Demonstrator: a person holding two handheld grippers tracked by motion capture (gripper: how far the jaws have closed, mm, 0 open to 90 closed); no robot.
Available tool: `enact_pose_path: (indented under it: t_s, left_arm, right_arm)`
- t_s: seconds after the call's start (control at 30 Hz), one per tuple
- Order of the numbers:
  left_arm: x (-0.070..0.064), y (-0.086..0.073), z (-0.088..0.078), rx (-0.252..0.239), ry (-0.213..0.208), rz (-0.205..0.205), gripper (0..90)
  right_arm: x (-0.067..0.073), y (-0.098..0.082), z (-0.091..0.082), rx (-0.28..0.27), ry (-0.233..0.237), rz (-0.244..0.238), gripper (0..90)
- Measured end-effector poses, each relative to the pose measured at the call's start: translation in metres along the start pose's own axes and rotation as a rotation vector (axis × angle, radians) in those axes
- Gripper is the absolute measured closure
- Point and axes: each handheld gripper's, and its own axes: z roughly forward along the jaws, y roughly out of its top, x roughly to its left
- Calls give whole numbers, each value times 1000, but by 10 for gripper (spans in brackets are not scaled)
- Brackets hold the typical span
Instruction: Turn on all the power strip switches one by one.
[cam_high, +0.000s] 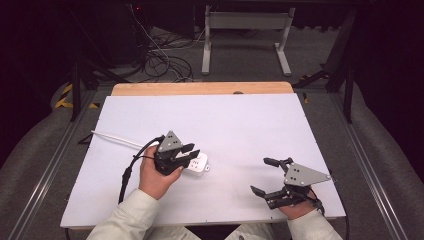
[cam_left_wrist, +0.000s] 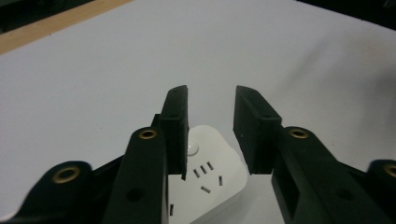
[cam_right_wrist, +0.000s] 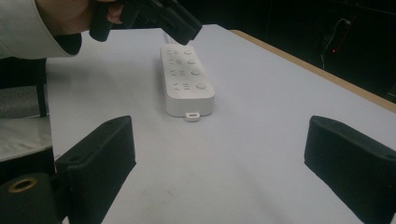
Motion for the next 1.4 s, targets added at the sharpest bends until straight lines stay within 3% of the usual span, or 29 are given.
enact_pose_path:
  t_s: [0.1, 0.13, 0.33, 0.5, 0.67, 0.7, 0.73, 0.87, 1.07, 1.23, 1.4]
  left_arm:
    - [-1, 2, -13, -34, 1, 17, 617]
    - [-2, 2, -17, -47, -13, 3, 609]
    - [1, -2, -39, -99, -16, 14, 517]
    - [6, -12, -56, -97, -1, 1, 421]
    - [13, -27, -70, -125, -16, -36, 316]
    - [15, -30, -73, -134, -12, -26, 289]
    - [15, -33, -75, -142, -21, -47, 273]
    - [19, -46, -84, -161, -21, -43, 232]
    - [22, -69, -94, -163, 12, 4, 194]
    - [25, -88, -100, -192, -1, 36, 141]
    - [26, -106, -102, -175, 32, 14, 140]
  right_arm:
    - [0, 0, -1, -3, -3, 1, 92]
    - [0, 0, 0, -2, -3, 0, 92]
    - [0, 0, -1, -1, -3, 1, 92]
    - [0, 0, 0, -1, -1, 2, 92]
    - [0, 0, 0, 1, -1, 2, 92]
    - [0, 0, 0, 1, -2, 2, 92]
    - [0, 0, 0, 1, -2, 1, 92]
    - [0, 0, 0, -3, -1, -1, 90]
    - [0, 0, 0, 1, -1, -2, 90]
    - [0, 0, 1, 6, 1, 1, 90]
    - [0, 0, 1, 7, 0, 2, 90]
